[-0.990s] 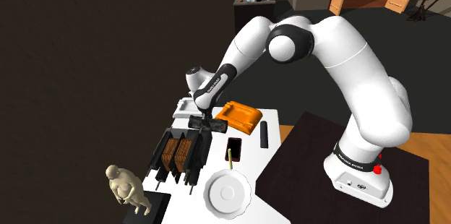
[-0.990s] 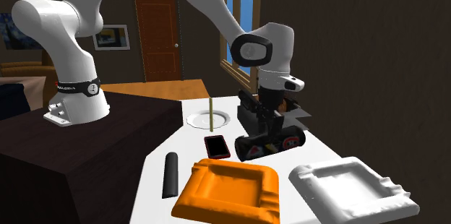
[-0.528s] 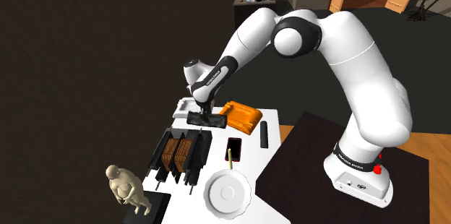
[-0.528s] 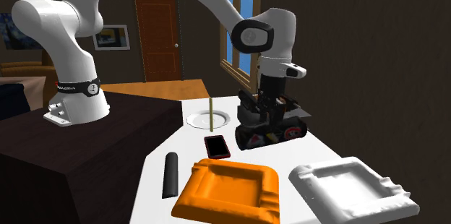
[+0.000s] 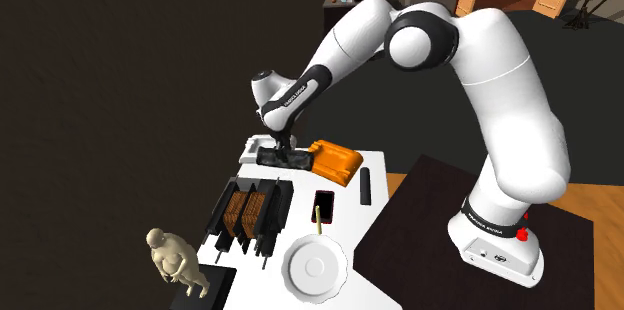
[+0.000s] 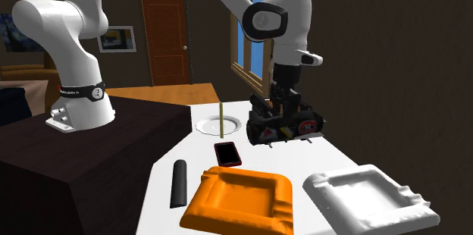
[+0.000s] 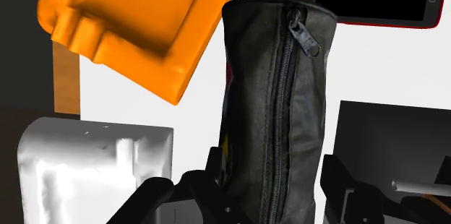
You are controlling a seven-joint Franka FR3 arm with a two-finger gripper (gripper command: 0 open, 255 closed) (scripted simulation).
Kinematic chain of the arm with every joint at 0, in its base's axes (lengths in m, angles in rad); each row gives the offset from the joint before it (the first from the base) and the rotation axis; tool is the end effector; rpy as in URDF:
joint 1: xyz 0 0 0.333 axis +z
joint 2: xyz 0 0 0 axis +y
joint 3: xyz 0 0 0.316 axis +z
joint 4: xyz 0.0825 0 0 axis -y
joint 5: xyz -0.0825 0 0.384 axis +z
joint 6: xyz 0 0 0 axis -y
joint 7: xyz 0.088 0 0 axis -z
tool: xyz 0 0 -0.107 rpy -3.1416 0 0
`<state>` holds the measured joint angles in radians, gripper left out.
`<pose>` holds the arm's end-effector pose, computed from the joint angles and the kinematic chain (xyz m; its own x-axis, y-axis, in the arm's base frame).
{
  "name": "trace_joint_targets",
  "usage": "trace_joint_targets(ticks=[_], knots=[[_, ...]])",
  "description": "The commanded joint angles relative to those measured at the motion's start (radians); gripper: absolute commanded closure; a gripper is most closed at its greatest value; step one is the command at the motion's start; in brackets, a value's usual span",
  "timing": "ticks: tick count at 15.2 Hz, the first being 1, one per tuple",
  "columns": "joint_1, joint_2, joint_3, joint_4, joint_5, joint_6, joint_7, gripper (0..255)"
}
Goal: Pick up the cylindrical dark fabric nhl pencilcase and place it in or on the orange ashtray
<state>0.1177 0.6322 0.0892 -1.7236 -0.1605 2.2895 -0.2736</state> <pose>0.6520 0.1279 0.2150 0.8377 0.5404 -0.0788 0.5444 -0.8378 0.0414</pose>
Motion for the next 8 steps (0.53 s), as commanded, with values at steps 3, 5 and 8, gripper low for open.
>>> trace_joint_targets(ticks=[3, 5, 8], knots=[[-0.019, -0.040, -0.001, -0.029, 0.004, -0.008, -0.022, 255], [-0.050, -0.080, -0.007, -0.089, 0.007, 0.015, -0.056, 255], [-0.098, -0.135, -0.018, -0.168, 0.011, 0.044, -0.111, 255]])
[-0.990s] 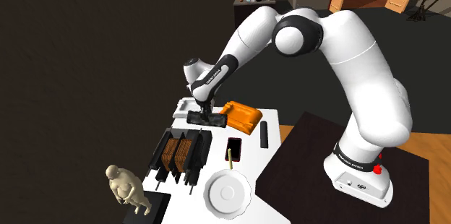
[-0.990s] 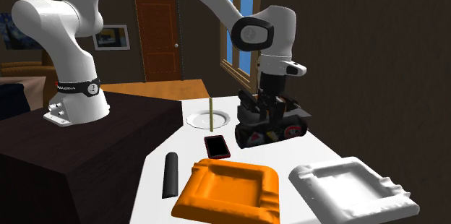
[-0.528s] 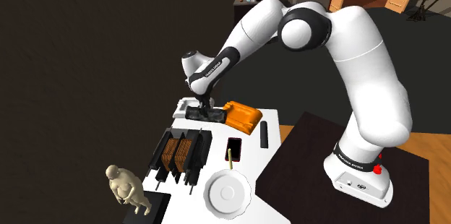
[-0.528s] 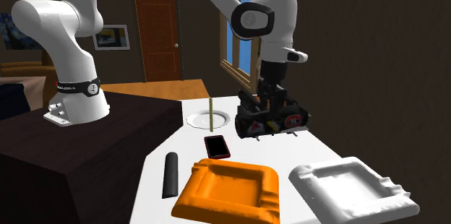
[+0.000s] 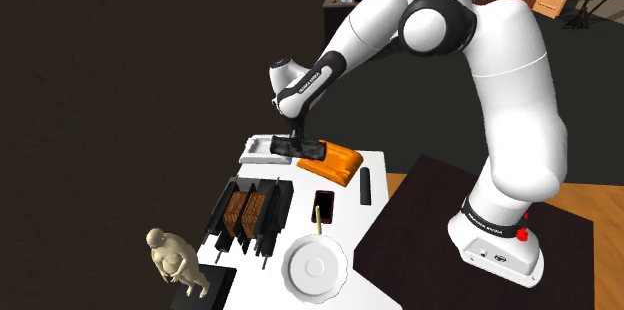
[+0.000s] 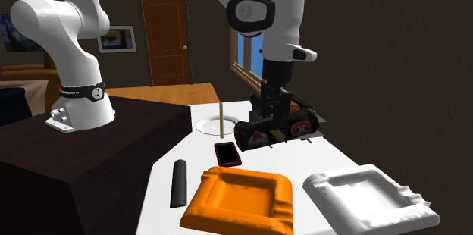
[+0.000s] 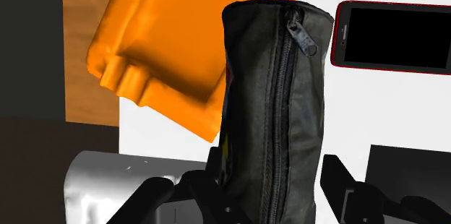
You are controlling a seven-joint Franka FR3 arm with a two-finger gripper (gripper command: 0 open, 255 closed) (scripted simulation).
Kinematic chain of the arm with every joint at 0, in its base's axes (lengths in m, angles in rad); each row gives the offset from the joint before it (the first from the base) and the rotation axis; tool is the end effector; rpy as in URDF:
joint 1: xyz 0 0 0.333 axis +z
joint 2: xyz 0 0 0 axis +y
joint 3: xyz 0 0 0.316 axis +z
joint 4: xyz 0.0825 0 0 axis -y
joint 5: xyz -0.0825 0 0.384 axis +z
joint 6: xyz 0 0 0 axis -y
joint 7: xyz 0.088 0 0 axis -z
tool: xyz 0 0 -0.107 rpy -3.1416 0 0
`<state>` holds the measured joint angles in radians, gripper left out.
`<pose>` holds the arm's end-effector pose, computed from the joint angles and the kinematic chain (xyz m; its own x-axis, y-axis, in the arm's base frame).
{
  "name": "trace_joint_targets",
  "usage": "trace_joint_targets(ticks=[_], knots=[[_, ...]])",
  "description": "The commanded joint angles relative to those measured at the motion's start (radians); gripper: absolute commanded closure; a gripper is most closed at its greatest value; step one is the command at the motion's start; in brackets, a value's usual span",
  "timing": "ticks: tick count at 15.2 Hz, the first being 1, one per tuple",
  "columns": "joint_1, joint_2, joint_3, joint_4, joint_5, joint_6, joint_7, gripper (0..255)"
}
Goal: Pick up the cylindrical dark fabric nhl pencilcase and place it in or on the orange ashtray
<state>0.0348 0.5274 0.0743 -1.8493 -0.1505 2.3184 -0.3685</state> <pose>0.6344 0.0640 0.2336 0.8380 0.5400 -0.0787 0.5440 -0.8381 0.0414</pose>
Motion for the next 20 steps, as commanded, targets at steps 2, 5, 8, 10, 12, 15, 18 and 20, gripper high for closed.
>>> trace_joint_targets(ticks=[2, 5, 8, 10, 12, 15, 18, 20], knots=[[-0.047, -0.063, -0.011, -0.088, 0.004, 0.032, -0.055, 255], [-0.095, -0.107, -0.025, -0.148, 0.009, 0.053, -0.117, 255], [-0.143, -0.145, -0.041, -0.197, 0.015, 0.069, -0.182, 255], [-0.174, -0.167, -0.052, -0.224, 0.018, 0.078, -0.226, 255], [-0.173, -0.147, -0.054, -0.225, 0.015, 0.099, -0.222, 255], [-0.172, -0.116, -0.056, -0.226, 0.010, 0.131, -0.217, 255], [-0.170, -0.084, -0.059, -0.226, 0.006, 0.162, -0.212, 255], [-0.169, -0.062, -0.061, -0.224, 0.003, 0.182, -0.208, 255]])
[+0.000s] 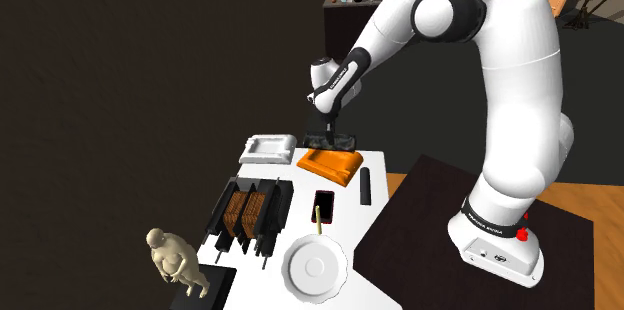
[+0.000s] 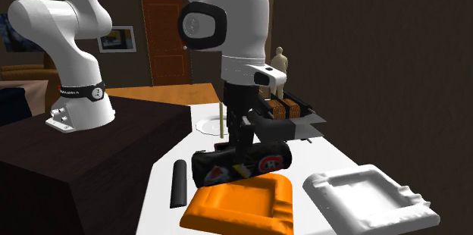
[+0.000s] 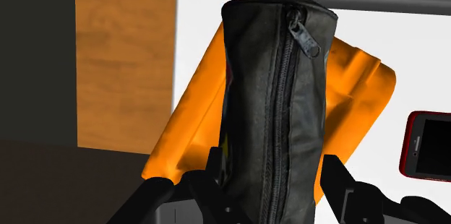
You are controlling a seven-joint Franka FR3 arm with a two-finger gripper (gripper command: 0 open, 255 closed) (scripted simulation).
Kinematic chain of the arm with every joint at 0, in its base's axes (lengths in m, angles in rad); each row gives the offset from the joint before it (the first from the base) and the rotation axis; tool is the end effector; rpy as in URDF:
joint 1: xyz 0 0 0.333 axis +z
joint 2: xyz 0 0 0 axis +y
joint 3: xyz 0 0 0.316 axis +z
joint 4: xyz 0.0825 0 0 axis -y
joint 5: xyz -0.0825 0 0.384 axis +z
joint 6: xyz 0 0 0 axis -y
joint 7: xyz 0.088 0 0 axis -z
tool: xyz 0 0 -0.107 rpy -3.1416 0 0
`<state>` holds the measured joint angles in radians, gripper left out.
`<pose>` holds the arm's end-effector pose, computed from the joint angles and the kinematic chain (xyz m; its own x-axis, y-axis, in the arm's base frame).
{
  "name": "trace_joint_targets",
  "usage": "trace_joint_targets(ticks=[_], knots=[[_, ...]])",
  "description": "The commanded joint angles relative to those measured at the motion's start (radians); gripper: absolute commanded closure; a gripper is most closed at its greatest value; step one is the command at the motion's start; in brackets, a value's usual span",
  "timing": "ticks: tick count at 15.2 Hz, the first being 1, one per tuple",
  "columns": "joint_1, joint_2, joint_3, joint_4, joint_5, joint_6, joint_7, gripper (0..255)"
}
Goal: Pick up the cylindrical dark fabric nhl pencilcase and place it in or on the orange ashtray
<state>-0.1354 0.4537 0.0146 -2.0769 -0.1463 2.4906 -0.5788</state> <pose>0.5800 -0.0697 0.2032 0.8375 0.5407 -0.0792 0.5446 -0.8377 0.0406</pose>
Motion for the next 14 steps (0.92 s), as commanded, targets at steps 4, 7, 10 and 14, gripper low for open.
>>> trace_joint_targets(ticks=[4, 7, 10, 14], knots=[[0.003, 0.057, -0.005, 0.010, -0.008, 0.049, 0.009, 255], [0.006, 0.102, -0.009, 0.019, -0.013, 0.085, 0.016, 255], [0.006, 0.102, -0.009, 0.019, -0.013, 0.085, 0.016, 255], [0.006, 0.102, -0.009, 0.019, -0.013, 0.085, 0.016, 255]])
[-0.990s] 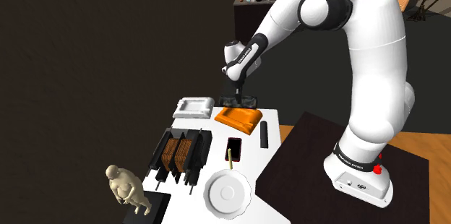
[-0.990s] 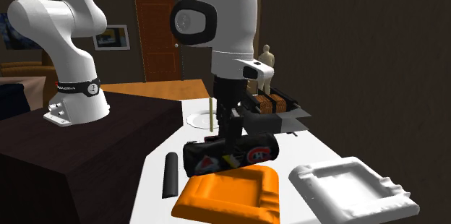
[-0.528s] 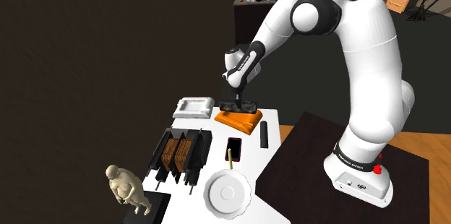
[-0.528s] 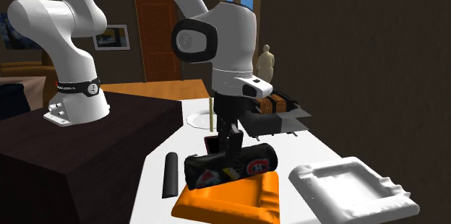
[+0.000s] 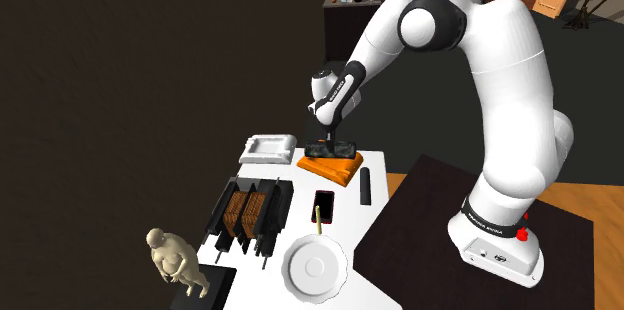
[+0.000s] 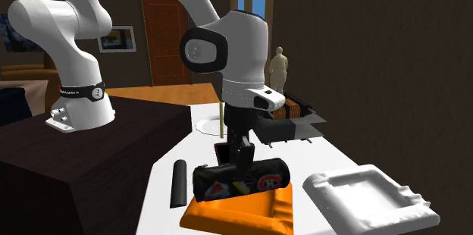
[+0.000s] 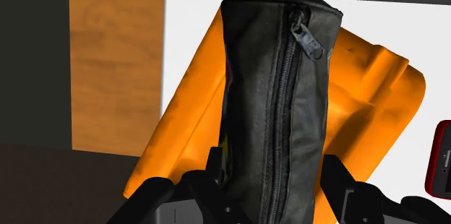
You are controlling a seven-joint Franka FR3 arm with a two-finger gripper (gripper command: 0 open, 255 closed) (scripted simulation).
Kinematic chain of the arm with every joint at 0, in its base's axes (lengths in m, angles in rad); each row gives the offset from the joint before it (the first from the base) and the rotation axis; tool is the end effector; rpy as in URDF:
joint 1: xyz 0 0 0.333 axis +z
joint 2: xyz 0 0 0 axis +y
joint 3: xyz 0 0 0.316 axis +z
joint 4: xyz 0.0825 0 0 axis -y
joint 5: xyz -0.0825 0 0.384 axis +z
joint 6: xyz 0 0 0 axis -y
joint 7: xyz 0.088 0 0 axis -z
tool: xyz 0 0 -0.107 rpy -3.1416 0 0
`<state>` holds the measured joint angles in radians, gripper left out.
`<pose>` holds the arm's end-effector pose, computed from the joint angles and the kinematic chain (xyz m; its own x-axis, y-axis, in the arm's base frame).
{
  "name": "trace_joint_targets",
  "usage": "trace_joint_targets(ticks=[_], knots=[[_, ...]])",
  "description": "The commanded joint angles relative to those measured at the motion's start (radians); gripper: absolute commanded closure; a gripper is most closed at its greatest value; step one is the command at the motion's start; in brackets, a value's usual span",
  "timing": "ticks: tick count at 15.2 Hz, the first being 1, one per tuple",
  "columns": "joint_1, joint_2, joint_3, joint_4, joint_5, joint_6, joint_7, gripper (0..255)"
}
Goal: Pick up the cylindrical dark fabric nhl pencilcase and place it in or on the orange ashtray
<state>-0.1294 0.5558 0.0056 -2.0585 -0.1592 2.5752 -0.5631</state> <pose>0.5808 -0.0695 0.1571 0.8377 0.5405 -0.0783 0.5444 -0.8378 0.0415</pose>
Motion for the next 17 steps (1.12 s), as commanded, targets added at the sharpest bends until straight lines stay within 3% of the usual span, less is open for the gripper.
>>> trace_joint_targets(ticks=[1, 2, 7, 11, 17], knots=[[0.000, 0.000, 0.000, 0.000, 0.000, 0.001, 0.000, 255], [0.000, 0.000, 0.000, 0.000, 0.000, 0.001, 0.000, 0], [0.000, 0.000, 0.000, 0.000, 0.000, 0.001, 0.000, 0], [-0.001, -0.104, 0.011, -0.009, 0.013, -0.094, -0.009, 0], [-0.001, -0.104, 0.011, -0.009, 0.014, -0.094, -0.009, 0]])
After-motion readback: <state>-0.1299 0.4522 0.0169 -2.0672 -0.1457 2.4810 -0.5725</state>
